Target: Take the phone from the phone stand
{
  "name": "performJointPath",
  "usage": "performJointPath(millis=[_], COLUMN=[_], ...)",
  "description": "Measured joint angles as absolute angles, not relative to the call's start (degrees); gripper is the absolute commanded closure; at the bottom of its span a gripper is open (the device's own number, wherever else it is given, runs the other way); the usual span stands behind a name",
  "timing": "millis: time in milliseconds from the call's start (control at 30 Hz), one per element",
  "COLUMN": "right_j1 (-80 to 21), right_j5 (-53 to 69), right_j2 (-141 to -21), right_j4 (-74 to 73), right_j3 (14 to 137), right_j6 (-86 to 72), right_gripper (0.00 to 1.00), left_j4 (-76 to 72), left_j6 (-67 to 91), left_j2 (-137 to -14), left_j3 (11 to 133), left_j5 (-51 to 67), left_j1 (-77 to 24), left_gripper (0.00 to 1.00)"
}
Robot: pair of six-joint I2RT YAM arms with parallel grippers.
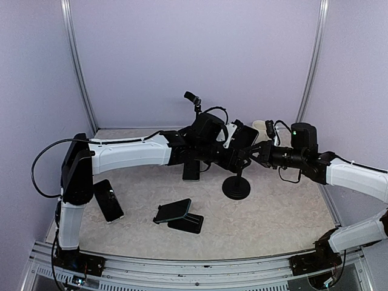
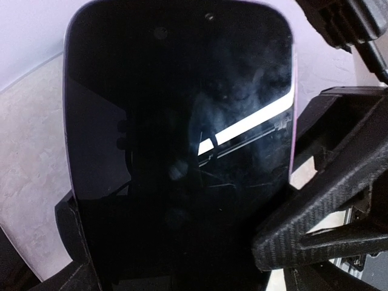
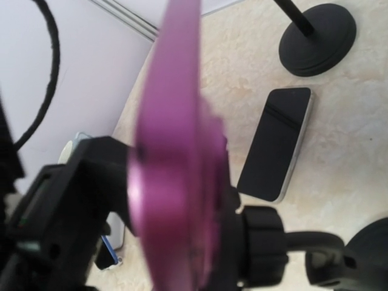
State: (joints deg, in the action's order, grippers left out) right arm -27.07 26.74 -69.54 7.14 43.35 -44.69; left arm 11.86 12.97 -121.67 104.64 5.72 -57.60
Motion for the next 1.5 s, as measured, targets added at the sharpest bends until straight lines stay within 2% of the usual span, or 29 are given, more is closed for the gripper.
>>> performJointPath(millis=[133,367,533,833,1500], right_j1=[-27.2,-27.3,-27.3,-27.4,-25.7], right_j5=[26.7,26.5,26.3,26.1,30.5], right_j2=[-69.5,-69.5,-69.5,-69.5,-68.3], right_j4=[7.2,7.2,7.2,7.1,6.5], right_j3=[43.4,43.4,43.4,43.4,42.5], right_j6=[-44.8,-44.9,-44.7,-44.1,-43.2], right_gripper=[1.0,1.0,1.0,1.0,1.0], left_j4=[12.7,12.4,10.6,8.2,2.9], left_j6=[13.0,13.6,14.2,16.2,18.3], left_j2=[-122.7,-123.0,-122.7,-122.1,-119.8], left_j3=[105.0,104.7,103.4,101.5,96.0], left_j5=[4.2,4.3,4.4,5.6,9.1], left_j1=[-57.6,-57.3,-57.1,-56.6,-55.9], left_gripper=[0.19,0.48,0.58,0.68,0.77])
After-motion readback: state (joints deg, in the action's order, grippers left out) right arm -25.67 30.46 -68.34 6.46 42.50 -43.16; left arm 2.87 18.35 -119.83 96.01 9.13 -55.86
